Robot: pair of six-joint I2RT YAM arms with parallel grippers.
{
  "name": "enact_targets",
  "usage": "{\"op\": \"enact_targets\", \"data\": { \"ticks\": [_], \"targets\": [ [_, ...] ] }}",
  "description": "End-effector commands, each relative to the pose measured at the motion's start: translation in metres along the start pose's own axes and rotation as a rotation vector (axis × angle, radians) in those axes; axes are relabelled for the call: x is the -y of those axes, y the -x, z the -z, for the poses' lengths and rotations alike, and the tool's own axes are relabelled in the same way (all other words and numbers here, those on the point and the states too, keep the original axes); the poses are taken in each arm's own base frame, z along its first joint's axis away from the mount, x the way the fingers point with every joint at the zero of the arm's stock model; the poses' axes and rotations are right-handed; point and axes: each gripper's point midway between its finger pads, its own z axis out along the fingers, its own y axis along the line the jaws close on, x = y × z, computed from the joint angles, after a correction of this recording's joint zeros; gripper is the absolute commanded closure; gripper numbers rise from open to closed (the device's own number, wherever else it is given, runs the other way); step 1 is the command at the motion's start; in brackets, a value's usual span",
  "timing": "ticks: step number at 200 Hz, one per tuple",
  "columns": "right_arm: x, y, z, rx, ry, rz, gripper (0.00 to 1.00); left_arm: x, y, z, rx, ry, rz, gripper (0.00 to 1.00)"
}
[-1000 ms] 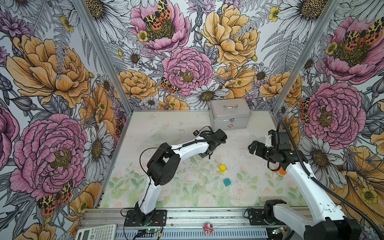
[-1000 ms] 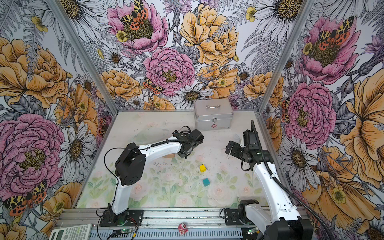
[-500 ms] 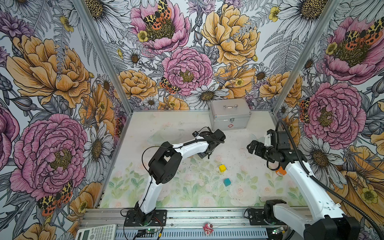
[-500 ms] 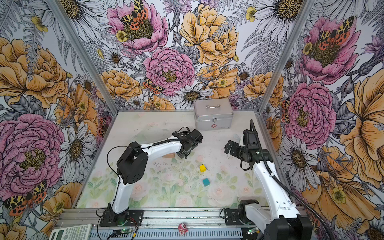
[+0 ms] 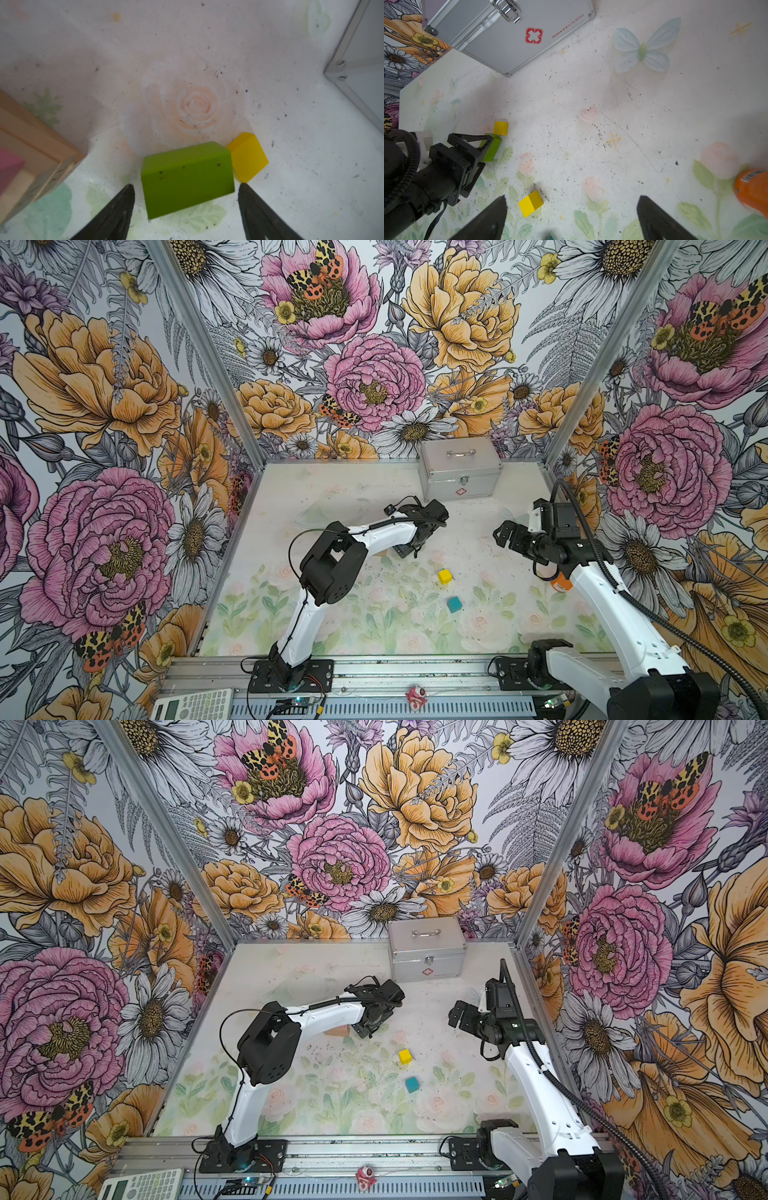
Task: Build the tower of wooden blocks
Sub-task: 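Lower the open left gripper around the green block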
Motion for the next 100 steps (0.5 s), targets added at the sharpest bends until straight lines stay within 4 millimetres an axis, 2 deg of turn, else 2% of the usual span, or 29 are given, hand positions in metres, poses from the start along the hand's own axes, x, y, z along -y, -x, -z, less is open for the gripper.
{"op": "enact_targets", "data": {
  "ticks": [1, 100],
  "targets": [
    [0.0009, 0.001, -0.0024, 0.002, 0.002, 0.007, 0.0, 0.003, 0.0029, -0.0004, -0.007, 0.001, 0.005, 0.22],
    [0.0019, 0.0001, -0.0036, -0.001, -0.001, 0.006, 0.0, 0.0051, 0.0055, -0.0054, -0.012, 0.004, -0.001, 0.25]
  ]
}}
